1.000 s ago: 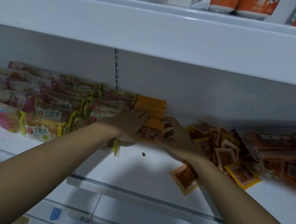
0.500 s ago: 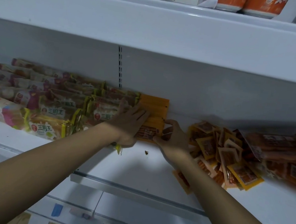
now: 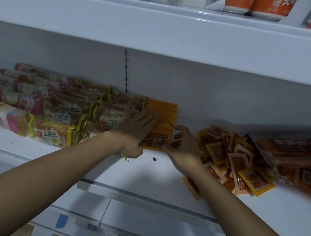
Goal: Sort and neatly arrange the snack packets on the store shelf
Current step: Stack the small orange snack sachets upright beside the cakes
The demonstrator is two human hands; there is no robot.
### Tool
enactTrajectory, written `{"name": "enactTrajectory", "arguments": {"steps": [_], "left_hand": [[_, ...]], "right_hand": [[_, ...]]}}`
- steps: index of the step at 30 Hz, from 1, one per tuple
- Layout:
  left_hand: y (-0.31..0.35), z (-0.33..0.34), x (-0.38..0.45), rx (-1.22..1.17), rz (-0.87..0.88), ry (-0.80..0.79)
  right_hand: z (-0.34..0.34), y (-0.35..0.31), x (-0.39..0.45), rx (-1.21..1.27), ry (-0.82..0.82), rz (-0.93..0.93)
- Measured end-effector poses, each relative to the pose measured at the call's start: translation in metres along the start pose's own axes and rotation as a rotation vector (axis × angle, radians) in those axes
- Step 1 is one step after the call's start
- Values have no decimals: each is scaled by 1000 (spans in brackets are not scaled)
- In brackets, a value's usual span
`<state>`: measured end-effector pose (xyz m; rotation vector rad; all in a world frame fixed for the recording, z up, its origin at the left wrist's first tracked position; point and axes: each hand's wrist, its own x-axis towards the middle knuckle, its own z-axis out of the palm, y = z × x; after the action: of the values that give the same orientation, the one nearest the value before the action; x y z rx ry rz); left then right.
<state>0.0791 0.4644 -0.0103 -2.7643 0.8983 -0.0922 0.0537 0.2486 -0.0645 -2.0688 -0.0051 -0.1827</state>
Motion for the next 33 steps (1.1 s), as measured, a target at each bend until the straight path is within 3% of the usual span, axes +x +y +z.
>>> {"name": "enactTrajectory", "arguments": {"steps": [6,10,14,18,21,24,29,31,33], "left_hand": [[11,1,-2,-141,-16,108],[33,-2,-2,-193,8,62],[64,-8,-5,-331,14,204],[133,-21,14,-638,57,-7],[173,-21,30,-572,2,-49],[178,-21,39,-622,-24,-73],[154,-22,44,-731,-16,-81],[147,-20,40,-912,-101,-67],[146,-17,36,-1257,-227,-101]], "right_hand": [[-18,-8,-3,-79,25,-17],[-62,-6,-14,-224,20,-77],[-107,10,-35,-395,70,-184],[-124,32,-44,-675,191,-180],[-127,40,-52,-740,242,-103],[-130,38,-62,-781,146,-53],[-138,19,-39,-1017,-264,46],[-141,20,-27,-1059,-304,57],[-142,27,-22,-1092,-290,12]]}}
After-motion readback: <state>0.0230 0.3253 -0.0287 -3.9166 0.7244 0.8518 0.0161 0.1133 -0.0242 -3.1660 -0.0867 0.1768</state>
